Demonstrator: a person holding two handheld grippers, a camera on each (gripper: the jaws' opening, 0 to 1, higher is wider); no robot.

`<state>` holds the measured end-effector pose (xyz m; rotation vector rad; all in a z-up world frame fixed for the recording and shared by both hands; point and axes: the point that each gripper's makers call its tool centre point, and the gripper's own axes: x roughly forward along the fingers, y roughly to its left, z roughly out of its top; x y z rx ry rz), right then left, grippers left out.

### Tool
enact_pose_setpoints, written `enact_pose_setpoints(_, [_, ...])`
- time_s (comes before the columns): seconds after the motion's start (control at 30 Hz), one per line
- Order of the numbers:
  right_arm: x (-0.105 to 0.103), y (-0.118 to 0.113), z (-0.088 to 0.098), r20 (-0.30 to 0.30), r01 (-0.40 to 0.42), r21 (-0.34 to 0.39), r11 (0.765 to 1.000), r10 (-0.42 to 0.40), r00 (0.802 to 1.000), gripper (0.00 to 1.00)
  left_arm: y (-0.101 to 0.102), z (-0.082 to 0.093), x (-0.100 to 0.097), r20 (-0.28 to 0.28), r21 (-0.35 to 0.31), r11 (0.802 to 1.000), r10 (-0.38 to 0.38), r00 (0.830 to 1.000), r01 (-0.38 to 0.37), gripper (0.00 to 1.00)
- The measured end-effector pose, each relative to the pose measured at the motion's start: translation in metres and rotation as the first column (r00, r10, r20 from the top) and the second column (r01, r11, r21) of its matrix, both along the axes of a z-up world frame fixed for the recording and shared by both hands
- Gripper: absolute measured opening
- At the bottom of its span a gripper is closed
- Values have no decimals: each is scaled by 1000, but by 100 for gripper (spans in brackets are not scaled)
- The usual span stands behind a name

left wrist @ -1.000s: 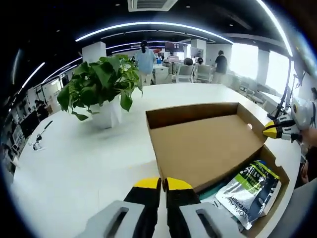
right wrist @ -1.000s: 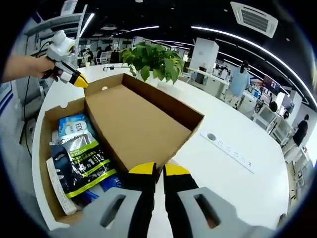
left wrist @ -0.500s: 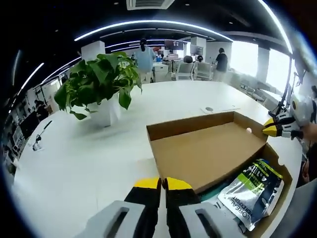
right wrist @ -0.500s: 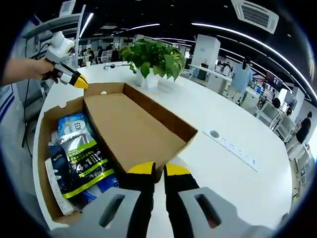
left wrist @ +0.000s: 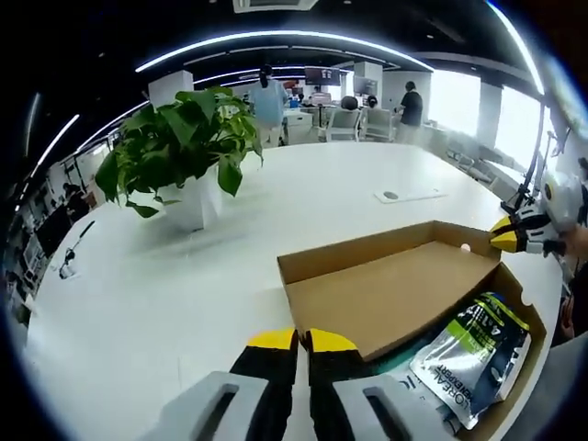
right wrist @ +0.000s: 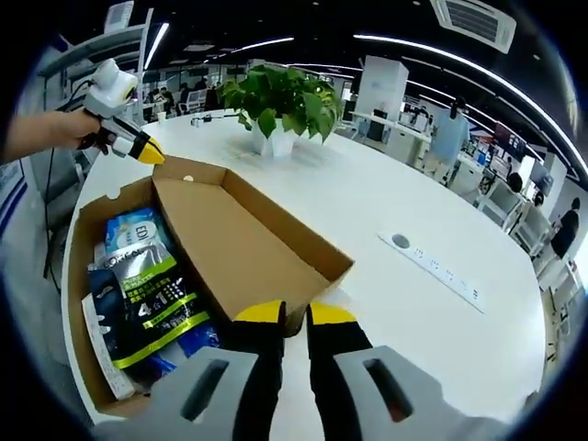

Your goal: Operate the shoe box by opening the lid, removing the specified soft item, and placing it in the target area until the item is outside and the box remains undamaged.

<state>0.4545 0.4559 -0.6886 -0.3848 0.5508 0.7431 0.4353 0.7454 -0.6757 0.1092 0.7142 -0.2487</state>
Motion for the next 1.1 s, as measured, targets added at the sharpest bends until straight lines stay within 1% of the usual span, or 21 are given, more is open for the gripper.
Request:
enact_pose_setpoints(0.2, [-3,-3,2,12,-9,-19,1000,9,1000,10,0,-1,0,-12,0,1000,3,1000,-3,3])
enact_pose_setpoints(0.37, [-10,-3,5,6,-18,-16,1000,18,1000,12,0,0,-2,-17,7,1000,10,1000,-10,4])
enact_pose_setpoints(0.47, [-14,-4,8,7,-19,-18,1000,19,1000,13,1,-2,-5,-37,16,1000,15,999,-15,6])
enact_pose_setpoints(0.57, [-18,-5,11,3,-18,-10,1000,18,1000,15,-1,-3,-11,-52,17,1000,15,999,-14,9])
enact_pose_setpoints(0.67, [-22,-6,14,0,-21,-2,1000,21,1000,16,-2,0,-14,-51,20,1000,17,999,-16,11])
enact_pose_setpoints(0.93, [-36,-5,18,-31,-25,25,999,26,999,22,0,8,-34,-78,5,999,51,996,-51,18])
enact_pose_setpoints(1.0, [-40,-5,18,-37,-30,26,999,31,999,23,-1,9,-37,-84,0,999,54,995,-55,19])
enact_pose_setpoints(1.1, [-47,-3,19,-46,-42,32,999,43,998,25,-4,10,-48,-103,-4,999,53,993,-53,21])
